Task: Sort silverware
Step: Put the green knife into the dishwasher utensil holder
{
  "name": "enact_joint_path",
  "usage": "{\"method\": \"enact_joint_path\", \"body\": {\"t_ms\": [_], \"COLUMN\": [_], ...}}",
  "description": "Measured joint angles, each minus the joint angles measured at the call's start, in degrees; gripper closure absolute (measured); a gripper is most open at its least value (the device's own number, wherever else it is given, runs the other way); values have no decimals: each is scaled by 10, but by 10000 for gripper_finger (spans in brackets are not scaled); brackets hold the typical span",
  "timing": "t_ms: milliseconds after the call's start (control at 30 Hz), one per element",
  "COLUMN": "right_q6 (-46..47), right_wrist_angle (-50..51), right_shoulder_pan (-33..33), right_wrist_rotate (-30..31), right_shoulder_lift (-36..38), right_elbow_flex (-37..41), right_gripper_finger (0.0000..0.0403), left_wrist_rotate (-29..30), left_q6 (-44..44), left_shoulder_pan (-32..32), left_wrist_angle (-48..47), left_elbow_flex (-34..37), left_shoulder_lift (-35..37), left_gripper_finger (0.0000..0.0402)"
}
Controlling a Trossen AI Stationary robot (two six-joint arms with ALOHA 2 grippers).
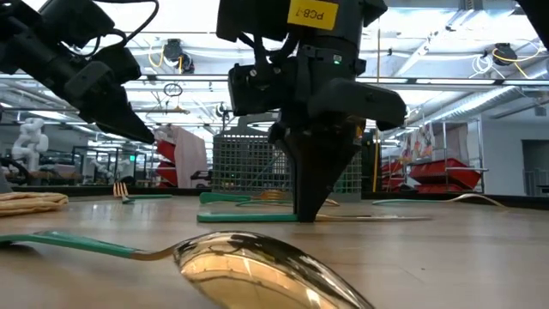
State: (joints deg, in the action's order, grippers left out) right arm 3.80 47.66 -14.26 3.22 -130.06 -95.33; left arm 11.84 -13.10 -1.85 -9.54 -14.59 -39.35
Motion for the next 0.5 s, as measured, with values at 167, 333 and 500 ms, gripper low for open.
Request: {"method": "enact_joint_path", "body": {"t_ms": [167,333,500], "right_q6": [0,-3,-16], "right_wrist_angle": [21,54,101], "right_shoulder_pan": [-7,-5,-6], "right_wrist_rotate": [40,93,141], "right_shoulder_lift": [13,16,19], "right_elbow_flex": [-27,-54,-71], "right_gripper_finger": [402,403,403], "left_wrist_rotate": [2,2,2], "left_q6": [0,1,2], "left_shoulder_pan": [0,0,0], "left_wrist_angle": [0,0,0], "left_elbow_flex": [0,0,0], "left_shoulder_lift": [0,0,0], "left_gripper_finger": [270,270,270]}}
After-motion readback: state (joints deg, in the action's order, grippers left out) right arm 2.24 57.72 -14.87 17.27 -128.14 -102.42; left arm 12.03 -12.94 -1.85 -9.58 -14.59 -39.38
